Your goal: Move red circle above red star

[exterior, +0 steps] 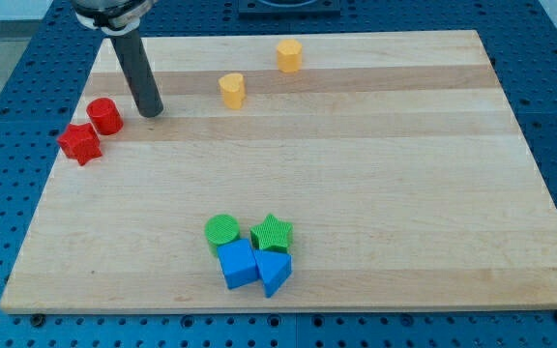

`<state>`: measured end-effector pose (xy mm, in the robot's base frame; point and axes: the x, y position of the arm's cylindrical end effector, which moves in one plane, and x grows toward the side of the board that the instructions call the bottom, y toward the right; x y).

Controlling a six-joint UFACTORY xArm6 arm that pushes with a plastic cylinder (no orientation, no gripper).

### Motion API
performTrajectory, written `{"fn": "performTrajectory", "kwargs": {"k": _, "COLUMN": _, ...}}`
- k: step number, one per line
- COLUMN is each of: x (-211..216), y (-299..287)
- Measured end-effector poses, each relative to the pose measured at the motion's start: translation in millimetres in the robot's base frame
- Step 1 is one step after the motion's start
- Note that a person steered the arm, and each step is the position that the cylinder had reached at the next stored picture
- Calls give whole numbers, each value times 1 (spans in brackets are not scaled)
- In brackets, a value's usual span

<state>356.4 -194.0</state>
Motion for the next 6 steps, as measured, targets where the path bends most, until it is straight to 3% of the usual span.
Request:
{"fn": "performTrajectory", "kwargs": {"k": 2, "x": 3, "y": -12}}
{"fn": "performTrajectory", "kwargs": {"k": 4, "x": -20, "y": -21}}
{"fn": "performTrajectory", "kwargs": {"k": 6, "x": 5, "y": -40}}
